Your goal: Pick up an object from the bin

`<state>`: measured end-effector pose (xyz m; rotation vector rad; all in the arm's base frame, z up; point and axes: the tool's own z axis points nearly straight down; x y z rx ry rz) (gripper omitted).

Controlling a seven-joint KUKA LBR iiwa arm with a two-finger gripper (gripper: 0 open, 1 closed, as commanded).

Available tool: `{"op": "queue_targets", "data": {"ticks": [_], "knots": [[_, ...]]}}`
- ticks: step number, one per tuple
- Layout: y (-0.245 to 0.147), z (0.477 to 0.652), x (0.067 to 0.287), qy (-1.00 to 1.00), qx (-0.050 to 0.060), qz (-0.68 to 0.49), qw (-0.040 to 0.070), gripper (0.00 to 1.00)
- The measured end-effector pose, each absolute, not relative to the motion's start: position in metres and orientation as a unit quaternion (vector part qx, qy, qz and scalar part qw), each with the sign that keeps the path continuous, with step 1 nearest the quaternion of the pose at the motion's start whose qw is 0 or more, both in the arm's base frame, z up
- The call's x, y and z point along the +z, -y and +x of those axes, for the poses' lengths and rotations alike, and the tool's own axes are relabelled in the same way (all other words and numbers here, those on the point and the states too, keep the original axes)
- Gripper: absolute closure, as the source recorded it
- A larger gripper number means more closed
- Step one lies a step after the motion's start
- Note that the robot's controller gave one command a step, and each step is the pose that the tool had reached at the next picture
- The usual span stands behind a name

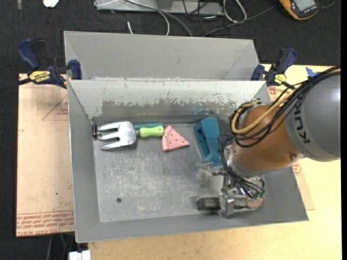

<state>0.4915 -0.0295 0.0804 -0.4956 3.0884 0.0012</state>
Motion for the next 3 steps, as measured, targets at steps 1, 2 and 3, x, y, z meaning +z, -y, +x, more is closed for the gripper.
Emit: {"op": "queue_targets", "data": {"ticks": [1,2,3], "knots": [[0.039,0.48,0.071,-0.992,0.002,-0.125,0.004,1.0],[0.039,0.48,0.071,-0.992,0.002,-0.125,0.004,1.0],[0.035,0.488,0.111,-0.982,0.002,-0.188,0.003,1.0]]}}
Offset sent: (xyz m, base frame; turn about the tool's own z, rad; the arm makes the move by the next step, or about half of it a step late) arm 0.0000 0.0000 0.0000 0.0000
